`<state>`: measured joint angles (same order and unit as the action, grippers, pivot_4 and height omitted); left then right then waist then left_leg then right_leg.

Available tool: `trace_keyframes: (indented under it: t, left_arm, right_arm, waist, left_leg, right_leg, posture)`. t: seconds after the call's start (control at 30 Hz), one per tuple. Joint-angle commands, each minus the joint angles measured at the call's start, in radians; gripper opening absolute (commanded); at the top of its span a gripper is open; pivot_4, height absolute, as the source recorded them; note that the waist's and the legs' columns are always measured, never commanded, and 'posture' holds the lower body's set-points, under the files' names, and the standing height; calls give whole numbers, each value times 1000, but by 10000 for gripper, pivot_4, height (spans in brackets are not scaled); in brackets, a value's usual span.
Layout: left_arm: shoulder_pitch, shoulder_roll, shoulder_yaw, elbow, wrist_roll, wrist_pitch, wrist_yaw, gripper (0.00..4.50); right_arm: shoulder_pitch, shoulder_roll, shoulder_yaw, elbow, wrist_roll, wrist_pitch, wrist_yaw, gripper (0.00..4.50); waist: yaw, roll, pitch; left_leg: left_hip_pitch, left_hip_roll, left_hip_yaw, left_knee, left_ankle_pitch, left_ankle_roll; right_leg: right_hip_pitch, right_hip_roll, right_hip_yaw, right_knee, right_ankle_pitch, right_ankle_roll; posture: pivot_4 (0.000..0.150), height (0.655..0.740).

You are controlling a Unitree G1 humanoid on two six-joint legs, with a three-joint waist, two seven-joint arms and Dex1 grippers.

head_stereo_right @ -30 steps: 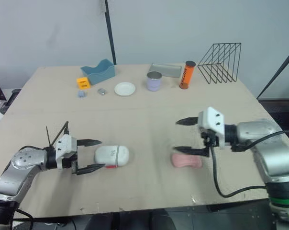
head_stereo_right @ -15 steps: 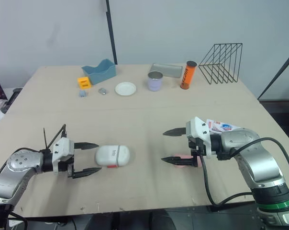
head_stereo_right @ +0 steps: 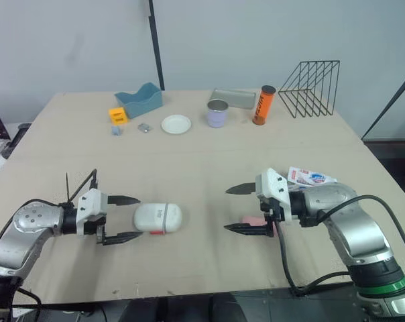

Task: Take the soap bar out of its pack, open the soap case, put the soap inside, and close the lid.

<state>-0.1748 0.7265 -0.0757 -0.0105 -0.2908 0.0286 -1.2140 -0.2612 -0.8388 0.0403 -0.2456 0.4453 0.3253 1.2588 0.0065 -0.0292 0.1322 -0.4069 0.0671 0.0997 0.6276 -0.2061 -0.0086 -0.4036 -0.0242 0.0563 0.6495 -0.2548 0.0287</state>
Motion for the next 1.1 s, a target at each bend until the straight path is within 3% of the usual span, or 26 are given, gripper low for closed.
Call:
trace_keyframes:
  t: [0.03,0.5,1.1]
  left_arm:
    - [-39,-13,-27,53,29,-47,-21,45000]
    - [-176,-48,-100,218,91,-121,-101,45000]
    - [-168,-65,-121,206,128,-107,-80,45000]
  right_arm:
    - [11,2,-11,-46,1,-11,-15,44526]
    - [89,0,-28,-108,5,-10,-78,44526]
    - [78,-7,-24,-101,5,-12,-77,44526]
  waist:
    - [0,0,0]
    - [0,-2,0]
    - [0,-2,0]
  left_leg:
    - [0,0,0,0,0,0]
    - [-1,0,-1,0,0,0]
    - [-1,0,-1,0,0,0]
  right_leg:
    - [0,0,0,0,0,0]
    - [0,0,0,0,0,0]
    - [0,0,0,0,0,1]
  posture:
    - [1500,7393]
    - [1500,7393]
    - [1500,7393]
